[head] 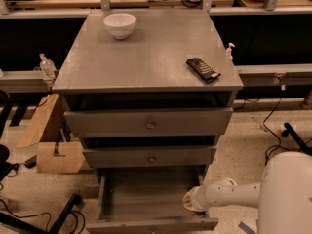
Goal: Open bottom drawer
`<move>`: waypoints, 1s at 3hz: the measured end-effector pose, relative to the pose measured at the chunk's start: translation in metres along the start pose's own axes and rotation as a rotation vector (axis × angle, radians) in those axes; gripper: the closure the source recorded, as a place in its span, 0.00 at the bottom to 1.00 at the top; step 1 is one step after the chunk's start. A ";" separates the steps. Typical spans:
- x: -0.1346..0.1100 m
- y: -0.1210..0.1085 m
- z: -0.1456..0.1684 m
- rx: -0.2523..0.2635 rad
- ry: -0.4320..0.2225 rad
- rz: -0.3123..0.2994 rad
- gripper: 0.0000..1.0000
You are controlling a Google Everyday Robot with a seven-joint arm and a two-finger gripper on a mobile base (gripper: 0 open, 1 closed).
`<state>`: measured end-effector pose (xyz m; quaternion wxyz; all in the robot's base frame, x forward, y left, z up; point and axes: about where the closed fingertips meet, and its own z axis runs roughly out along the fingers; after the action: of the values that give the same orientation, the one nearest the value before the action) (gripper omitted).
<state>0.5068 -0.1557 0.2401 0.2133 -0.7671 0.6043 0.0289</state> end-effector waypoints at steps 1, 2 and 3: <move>-0.002 -0.007 0.028 -0.014 -0.007 0.008 1.00; -0.009 -0.022 0.084 -0.031 -0.030 0.006 1.00; -0.012 -0.031 0.116 -0.070 0.014 -0.019 1.00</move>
Offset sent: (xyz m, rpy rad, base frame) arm 0.0653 0.0594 -0.1060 0.0467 0.0539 0.0131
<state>0.5570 -0.0972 0.1473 0.1823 -0.7799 0.5973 0.0426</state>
